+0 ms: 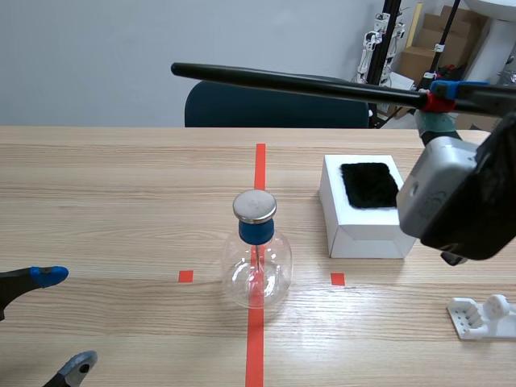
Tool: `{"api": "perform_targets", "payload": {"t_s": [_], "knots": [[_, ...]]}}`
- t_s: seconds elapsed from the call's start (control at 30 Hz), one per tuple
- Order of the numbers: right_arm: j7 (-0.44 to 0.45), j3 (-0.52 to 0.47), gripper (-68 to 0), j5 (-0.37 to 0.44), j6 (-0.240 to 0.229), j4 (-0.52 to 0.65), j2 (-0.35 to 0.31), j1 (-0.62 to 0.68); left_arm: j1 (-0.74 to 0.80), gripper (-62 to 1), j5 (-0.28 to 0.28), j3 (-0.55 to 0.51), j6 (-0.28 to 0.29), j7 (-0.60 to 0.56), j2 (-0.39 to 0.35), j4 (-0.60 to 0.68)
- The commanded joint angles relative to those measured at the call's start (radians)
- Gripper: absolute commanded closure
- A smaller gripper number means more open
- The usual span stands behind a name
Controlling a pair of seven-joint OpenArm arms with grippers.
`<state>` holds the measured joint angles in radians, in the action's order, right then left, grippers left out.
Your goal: Do the electroscope experiment. rub the rod on the fur
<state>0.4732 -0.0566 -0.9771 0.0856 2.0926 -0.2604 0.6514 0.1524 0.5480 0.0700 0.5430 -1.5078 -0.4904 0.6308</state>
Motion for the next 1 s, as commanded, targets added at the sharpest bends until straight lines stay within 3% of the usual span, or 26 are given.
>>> {"api": "perform_targets", "payload": {"t_s": [0.0, 0.6, 0.97], "knots": [[0.003, -0.001, 0.1, 0.011, 0.014, 0.017, 0.0, -0.005, 0.0, -62.3, -0.013, -0.006, -0.002, -0.046, -0.009, 0.019], [0.011, -0.001, 0.1, 0.011, 0.015, 0.017, 0.0, -0.006, 0.0, -62.3, -0.013, -0.006, -0.002, -0.046, -0.009, 0.019], [0.011, -0.056, 0.1, 0.011, 0.026, 0.018, 0.0, -0.006, 0.0, -62.3, -0.013, -0.006, -0.002, -0.046, -0.009, 0.019]]}}
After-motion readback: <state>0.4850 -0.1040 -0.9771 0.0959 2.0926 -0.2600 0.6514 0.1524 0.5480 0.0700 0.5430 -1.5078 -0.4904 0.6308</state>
